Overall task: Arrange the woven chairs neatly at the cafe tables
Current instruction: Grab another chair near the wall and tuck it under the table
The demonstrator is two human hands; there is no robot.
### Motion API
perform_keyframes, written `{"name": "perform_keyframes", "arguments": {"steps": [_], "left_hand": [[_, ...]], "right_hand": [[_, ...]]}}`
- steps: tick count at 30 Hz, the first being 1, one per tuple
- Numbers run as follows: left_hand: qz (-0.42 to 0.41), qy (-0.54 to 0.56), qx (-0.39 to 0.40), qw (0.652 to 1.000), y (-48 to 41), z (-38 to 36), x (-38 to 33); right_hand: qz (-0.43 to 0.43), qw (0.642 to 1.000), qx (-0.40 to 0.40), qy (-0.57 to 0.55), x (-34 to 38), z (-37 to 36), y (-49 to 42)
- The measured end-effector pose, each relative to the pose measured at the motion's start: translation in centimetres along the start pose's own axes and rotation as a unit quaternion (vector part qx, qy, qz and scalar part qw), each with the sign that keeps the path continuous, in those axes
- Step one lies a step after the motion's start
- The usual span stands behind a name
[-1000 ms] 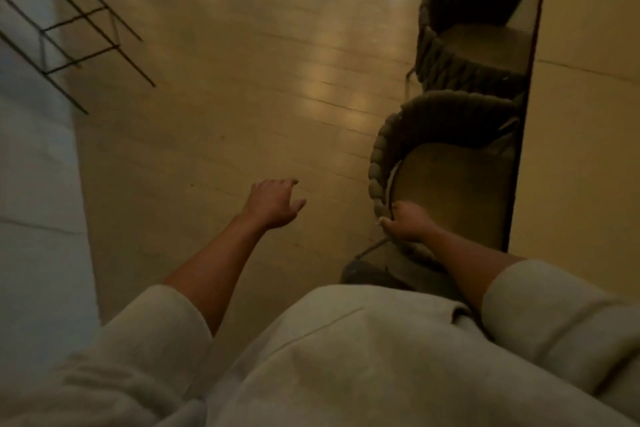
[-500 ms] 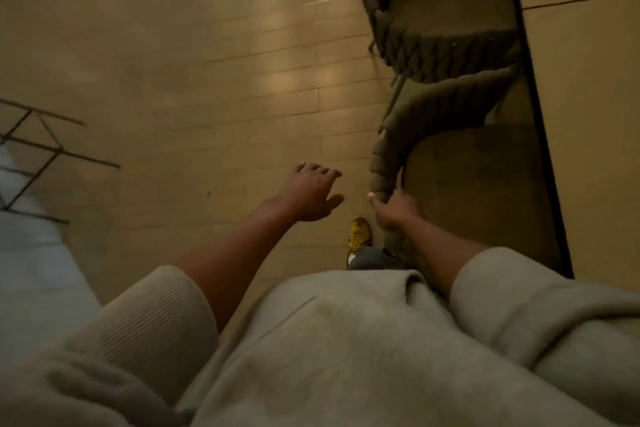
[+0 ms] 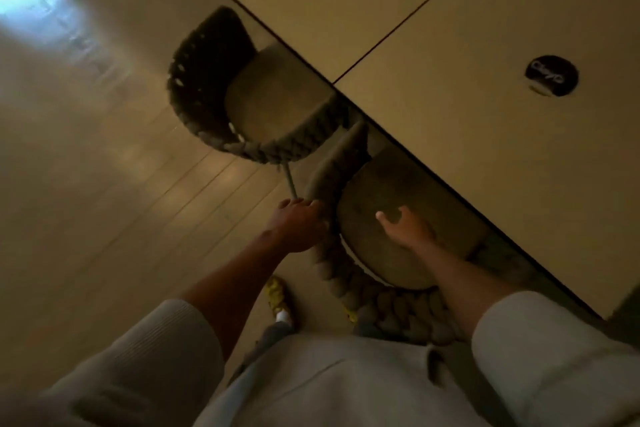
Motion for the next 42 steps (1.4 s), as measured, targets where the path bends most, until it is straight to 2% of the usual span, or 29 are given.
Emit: {"name": "perform_keyframes", "arguments": {"steps": [5, 6, 8, 12, 15, 17, 20, 22, 24, 26, 30, 32, 37, 40, 42], "left_hand": [[-0.050, -0.001, 0.044, 0.998, -4.8, 3.4, 1.1], [-0.075, -0.014, 0.055, 0.996, -6.2, 4.2, 1.3], [-0.074, 0.002, 0.051, 0.996, -8.3, 5.2, 2.5], [-0.105, 0.053, 0.042, 0.992, -13.2, 6.1, 4.1], [-0.127, 0.105, 0.050, 0.985, -15.9, 6.4, 4.7], [-0.137, 0.123, 0.053, 0.981, -18.2, 5.7, 5.1], [-0.100, 0.145, 0.069, 0.982, -19.7, 3.9, 5.3], [-0.070, 0.170, 0.070, 0.981, -19.7, 2.9, 5.5], [-0.053, 0.164, 0.055, 0.984, -19.8, 2.2, 5.4], [-0.017, 0.187, 0.059, 0.980, -20.1, 1.2, 5.5], [0.034, 0.243, 0.059, 0.968, -23.4, -2.2, 5.5], [0.041, 0.260, 0.059, 0.963, -24.4, -3.6, 5.7], [0.030, 0.272, -0.014, 0.962, -25.1, -6.7, 5.8], [0.006, 0.259, -0.011, 0.966, -25.9, -7.0, 5.8], [0.010, 0.262, -0.007, 0.965, -26.2, -6.8, 6.2]], "right_hand": [[-0.098, 0.990, -0.074, -0.072, -5.3, 1.1, 2.4], [-0.123, 0.982, -0.101, -0.102, -6.0, 0.8, 3.3], [-0.152, 0.970, -0.131, -0.139, -6.9, 0.1, 4.6], [-0.226, 0.922, -0.218, -0.228, -7.3, -2.6, 9.0], [-0.269, 0.887, -0.278, -0.252, -7.1, -4.5, 11.4], [-0.289, 0.858, -0.312, -0.288, -10.3, -6.9, 10.8], [-0.310, 0.846, -0.323, -0.290, -9.3, -6.8, 12.6], [-0.332, 0.825, -0.343, -0.301, -8.0, -6.4, 14.3], [-0.364, 0.802, -0.349, -0.321, -8.6, -6.9, 15.0], [-0.364, 0.801, -0.346, -0.325, -9.8, -7.6, 14.8], [-0.369, 0.780, -0.389, -0.323, -14.3, -8.1, 12.0], [-0.369, 0.768, -0.412, -0.322, -16.2, -7.8, 10.9], [-0.353, 0.759, -0.422, -0.348, -21.2, -7.2, 7.8], [-0.382, 0.732, -0.443, -0.348, -22.8, -7.2, 6.3], [-0.383, 0.731, -0.465, -0.321, -22.8, -7.8, 6.0]]}}
Point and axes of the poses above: each hand's wrist, its own y-axis away from the middle knuckle, its own z-axis out of the back of the hand, x = y × z, the point moved 4 cm from there along -y, towards the middle knuckle, and after that the axes turned 7 degrees about -y, right-handed, at the moved point
